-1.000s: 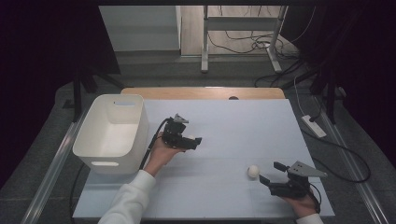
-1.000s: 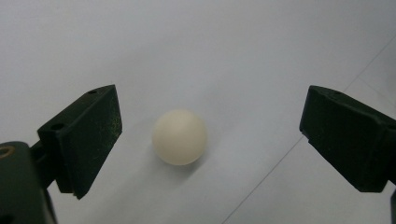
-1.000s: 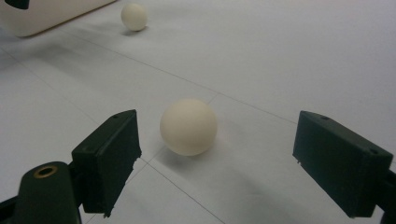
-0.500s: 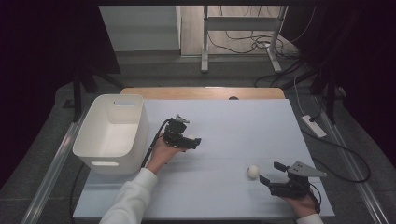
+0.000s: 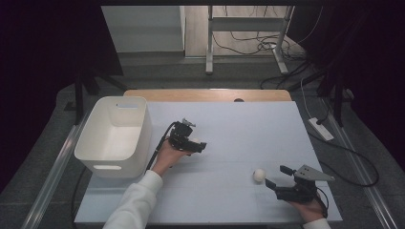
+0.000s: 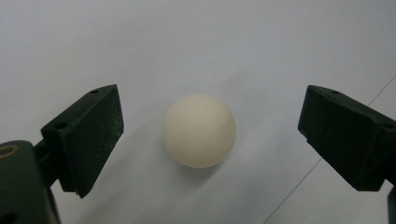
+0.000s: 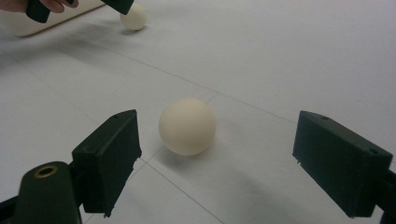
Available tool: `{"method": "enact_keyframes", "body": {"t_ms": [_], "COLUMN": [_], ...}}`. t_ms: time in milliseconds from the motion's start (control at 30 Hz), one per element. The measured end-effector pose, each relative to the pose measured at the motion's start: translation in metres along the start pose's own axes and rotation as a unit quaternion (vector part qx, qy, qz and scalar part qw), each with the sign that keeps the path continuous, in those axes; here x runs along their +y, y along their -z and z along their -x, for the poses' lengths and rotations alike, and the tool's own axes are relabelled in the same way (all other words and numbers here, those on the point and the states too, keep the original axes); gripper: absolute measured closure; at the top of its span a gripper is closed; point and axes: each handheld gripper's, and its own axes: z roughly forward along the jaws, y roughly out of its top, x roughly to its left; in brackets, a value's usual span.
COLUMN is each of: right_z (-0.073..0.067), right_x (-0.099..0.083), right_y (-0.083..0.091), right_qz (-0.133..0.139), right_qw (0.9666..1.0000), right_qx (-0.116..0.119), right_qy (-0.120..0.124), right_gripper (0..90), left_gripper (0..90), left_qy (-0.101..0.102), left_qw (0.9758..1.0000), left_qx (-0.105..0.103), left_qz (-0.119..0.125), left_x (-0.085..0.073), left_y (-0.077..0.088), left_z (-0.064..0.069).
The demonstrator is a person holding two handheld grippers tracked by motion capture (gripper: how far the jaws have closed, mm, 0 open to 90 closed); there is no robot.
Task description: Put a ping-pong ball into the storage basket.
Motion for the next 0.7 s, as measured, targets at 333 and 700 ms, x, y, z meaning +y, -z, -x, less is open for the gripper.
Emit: {"method": "enact_keyframes", "body": {"t_ms": [333, 700], "right_z": [0.0000, -0.0001], "right_x": [-0.0001, 0.0000], "right_y": [0.0000, 0.0000], "right_qz": [-0.001, -0.001], "right_qw": [1.0000, 1.0000], "right_qx": [0.000, -0.001], "right_qy": [0.000, 0.000], "right_gripper": [15.2, 15.2], "left_gripper": [8.9, 10.7], "left_qy": [0.005, 0.006], "left_qw": [0.9999, 0.9998], "left_qx": [0.006, 0.009], "left_qz": [-0.010, -0.016], "left_x": [0.0000, 0.0000], "left_y": [-0.0046, -0.0073], "left_z": [-0.0036, -0.0053]}}
